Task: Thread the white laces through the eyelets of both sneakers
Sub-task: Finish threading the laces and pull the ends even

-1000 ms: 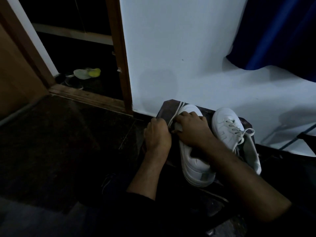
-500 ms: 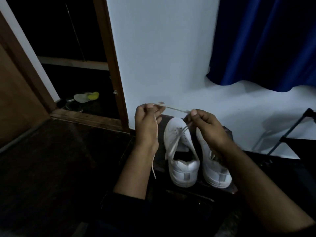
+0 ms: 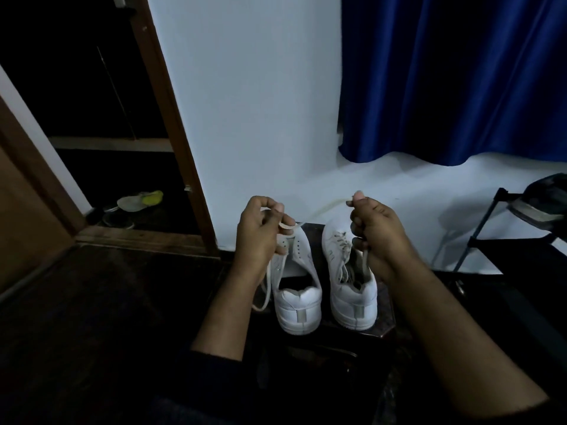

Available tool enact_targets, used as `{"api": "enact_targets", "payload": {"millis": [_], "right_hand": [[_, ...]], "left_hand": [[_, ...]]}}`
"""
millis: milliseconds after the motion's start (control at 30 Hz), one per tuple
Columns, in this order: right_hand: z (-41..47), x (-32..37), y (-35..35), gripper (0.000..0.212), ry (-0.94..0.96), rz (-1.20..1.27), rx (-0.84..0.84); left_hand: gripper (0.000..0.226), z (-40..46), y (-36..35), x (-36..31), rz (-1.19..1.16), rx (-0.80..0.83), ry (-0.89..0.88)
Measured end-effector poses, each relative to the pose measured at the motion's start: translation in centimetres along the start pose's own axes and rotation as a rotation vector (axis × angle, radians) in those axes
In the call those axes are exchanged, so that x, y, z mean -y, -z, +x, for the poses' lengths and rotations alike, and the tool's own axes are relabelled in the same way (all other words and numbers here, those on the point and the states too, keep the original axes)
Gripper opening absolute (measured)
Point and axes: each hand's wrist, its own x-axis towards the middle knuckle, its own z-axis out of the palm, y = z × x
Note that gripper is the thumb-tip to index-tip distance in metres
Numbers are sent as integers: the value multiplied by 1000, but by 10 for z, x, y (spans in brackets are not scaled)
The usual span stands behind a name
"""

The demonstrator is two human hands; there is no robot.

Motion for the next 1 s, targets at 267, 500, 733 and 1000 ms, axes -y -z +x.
{"api": "enact_targets", "payload": {"millis": [267,500,733,1000], "right_hand": [[10,-3,-2,27,-46,-24,73],[42,5,-11,22,275,-1059,49],[2,-23,-22,37,341,-954,165],[-7,-41,-21,42,100,-408,337]], "left_hand": [[4,-1,-30,-7,-185,17,210],[5,11,-46,-13,-299,33,154],[6,29,-49,9,-771,42,381],[7,42,-49,0,-478,36,342]]}}
